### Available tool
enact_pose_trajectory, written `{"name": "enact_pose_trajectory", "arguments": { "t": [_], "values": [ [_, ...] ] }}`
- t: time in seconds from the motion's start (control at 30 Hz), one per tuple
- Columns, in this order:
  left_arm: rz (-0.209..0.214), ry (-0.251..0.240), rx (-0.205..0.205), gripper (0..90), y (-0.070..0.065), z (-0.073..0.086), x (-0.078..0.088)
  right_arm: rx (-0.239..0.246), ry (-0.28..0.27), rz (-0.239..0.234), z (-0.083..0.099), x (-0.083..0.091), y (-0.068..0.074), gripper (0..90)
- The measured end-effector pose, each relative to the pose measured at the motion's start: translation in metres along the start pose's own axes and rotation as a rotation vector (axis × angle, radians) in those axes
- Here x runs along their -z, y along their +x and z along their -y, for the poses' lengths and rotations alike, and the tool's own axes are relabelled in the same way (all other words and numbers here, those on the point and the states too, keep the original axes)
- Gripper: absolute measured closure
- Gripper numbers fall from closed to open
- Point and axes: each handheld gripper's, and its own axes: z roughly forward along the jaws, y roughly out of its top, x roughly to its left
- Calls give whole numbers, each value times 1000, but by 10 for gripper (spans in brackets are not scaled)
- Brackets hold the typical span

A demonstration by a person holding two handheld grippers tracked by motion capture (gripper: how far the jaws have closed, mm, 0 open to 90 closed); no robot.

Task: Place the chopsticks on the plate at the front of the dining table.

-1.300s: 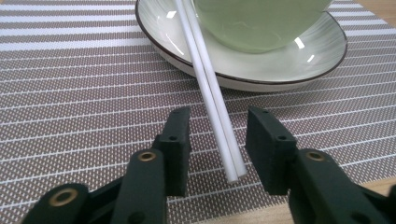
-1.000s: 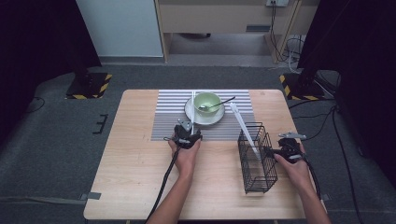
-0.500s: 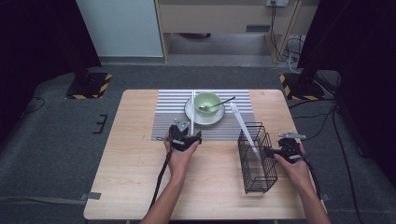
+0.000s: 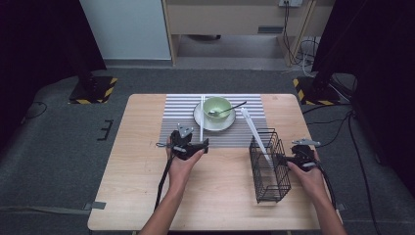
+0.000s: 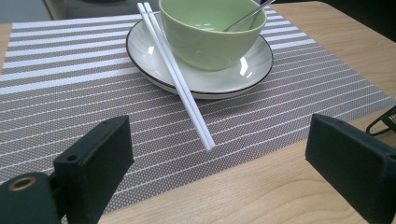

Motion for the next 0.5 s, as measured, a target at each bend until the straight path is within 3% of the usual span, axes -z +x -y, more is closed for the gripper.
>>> {"name": "enact_pose_trajectory", "arguments": {
  "t": [0.5],
  "values": [
    [6, 14, -25, 62, 31, 4, 31, -3, 1, 4, 0, 0, 1, 70]
  ]
}}
